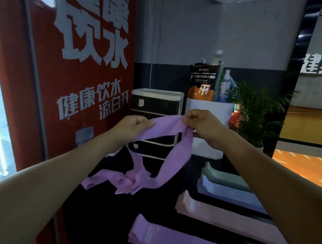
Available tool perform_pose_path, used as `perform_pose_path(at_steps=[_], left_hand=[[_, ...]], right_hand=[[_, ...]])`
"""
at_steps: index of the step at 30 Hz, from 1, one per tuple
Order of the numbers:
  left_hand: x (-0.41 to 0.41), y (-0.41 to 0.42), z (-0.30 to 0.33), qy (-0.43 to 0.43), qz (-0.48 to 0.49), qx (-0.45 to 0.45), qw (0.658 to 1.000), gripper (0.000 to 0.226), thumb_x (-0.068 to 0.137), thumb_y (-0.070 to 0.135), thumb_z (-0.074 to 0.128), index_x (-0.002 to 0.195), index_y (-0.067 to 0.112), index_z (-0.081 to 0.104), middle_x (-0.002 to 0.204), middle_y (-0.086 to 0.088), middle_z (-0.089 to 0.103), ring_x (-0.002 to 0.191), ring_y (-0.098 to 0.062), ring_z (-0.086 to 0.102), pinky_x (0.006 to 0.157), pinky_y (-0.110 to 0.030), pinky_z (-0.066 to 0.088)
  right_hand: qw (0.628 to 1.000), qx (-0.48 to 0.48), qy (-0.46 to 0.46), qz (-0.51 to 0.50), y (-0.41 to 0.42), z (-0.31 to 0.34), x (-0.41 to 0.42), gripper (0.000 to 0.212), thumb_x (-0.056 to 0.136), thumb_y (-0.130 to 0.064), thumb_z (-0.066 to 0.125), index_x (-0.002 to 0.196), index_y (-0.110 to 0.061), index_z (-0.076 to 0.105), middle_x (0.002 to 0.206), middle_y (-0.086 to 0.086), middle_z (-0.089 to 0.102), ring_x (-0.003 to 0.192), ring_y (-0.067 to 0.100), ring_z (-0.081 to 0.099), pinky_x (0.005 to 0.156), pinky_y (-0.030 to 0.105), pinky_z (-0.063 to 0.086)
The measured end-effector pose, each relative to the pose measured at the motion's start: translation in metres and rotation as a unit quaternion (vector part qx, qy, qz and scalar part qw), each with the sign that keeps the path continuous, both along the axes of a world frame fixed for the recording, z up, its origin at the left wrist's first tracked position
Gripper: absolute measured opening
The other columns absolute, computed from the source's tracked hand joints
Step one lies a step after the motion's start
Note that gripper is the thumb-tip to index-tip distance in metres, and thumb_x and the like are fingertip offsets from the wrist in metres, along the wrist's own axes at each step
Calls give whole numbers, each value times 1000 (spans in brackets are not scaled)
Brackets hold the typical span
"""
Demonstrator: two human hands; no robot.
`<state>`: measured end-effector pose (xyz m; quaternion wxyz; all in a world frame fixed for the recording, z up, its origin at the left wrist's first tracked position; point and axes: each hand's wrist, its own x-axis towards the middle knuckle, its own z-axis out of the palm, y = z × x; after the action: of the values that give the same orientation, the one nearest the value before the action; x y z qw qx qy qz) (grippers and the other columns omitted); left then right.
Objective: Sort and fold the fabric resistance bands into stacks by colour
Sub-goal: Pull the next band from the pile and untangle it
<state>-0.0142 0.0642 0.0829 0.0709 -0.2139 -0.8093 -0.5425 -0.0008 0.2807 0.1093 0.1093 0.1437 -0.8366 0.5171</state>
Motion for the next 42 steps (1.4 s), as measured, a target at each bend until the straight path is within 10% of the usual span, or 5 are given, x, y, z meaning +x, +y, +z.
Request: perform_pose_path(at_steps=[7, 16, 25, 33, 42], left_hand=[[8, -17, -10, -46, 19, 18, 999, 35, 91, 25, 58, 57, 14, 53, 44, 11, 44, 39, -2, 38, 44, -14, 33], [5, -20, -12, -118, 26, 188, 975, 30, 92, 12, 54, 62, 11, 50, 41, 6, 51, 37, -5, 49, 41, -12, 40], [8, -38, -23, -235, -159, 136, 949, 45, 75, -11, 46, 110, 7, 68, 112, -16, 66, 100, -27, 63, 88, -35, 52], [-16, -42, -45, 31, 265, -125, 956, 27, 81, 6, 69, 66, 22, 51, 67, 5, 52, 68, -14, 51, 54, -22, 35], [-33, -40, -53, -137, 344, 3, 929, 35, 97, 10, 44, 127, -9, 49, 130, -27, 51, 119, -40, 50, 97, -43, 44]], right_hand=[[997, -49, 42, -40, 24, -10, 0, 15, 92, -7, 56, 79, -10, 63, 77, 3, 58, 76, 16, 52, 77, 34, 48], [936, 337, 93, -37, 37, -42, -1, 9, 83, -6, 66, 91, -7, 69, 79, 0, 60, 70, 12, 53, 58, 7, 37], [921, 311, 29, -233, 45, -61, -15, 18, 90, -13, 52, 93, -8, 69, 92, 13, 66, 81, 30, 62, 73, 38, 55], [926, 297, 39, -230, 43, -65, -9, 16, 85, -5, 56, 84, -8, 71, 90, 15, 69, 81, 30, 64, 75, 39, 55], [904, 336, 51, -258, 30, -73, -12, 22, 86, 3, 45, 89, -5, 66, 90, 15, 66, 76, 31, 63, 63, 31, 49]])
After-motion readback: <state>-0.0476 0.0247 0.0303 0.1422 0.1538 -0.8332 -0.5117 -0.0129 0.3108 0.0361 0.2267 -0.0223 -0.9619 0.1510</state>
